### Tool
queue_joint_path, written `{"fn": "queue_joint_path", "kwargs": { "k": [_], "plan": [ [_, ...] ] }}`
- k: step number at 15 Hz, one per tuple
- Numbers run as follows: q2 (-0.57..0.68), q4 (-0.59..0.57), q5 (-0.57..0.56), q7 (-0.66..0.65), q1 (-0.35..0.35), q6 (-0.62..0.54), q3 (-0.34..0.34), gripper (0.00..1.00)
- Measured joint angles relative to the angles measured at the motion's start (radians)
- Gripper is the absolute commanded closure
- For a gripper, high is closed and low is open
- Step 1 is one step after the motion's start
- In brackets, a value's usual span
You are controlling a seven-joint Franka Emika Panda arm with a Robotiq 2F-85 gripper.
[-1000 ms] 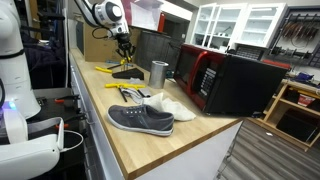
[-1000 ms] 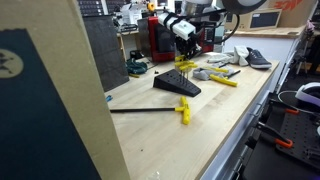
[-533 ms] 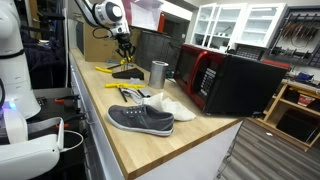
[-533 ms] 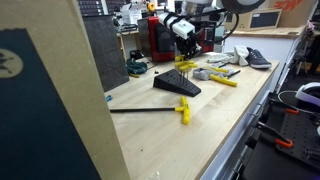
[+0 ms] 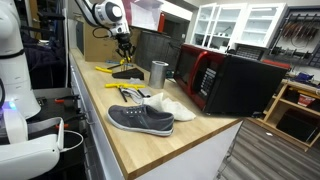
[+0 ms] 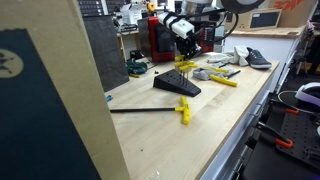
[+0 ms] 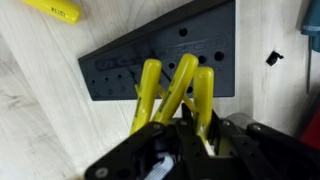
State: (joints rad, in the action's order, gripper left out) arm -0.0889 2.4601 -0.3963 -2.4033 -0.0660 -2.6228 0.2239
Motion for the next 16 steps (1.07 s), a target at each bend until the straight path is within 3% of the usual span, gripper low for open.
{"fn": "queue_joint_path", "kwargs": {
  "k": [16],
  "plan": [
    [-0.004, 0.001, -0.038, -0.005, -0.004, 0.000, 0.000, 0.96]
  ]
}}
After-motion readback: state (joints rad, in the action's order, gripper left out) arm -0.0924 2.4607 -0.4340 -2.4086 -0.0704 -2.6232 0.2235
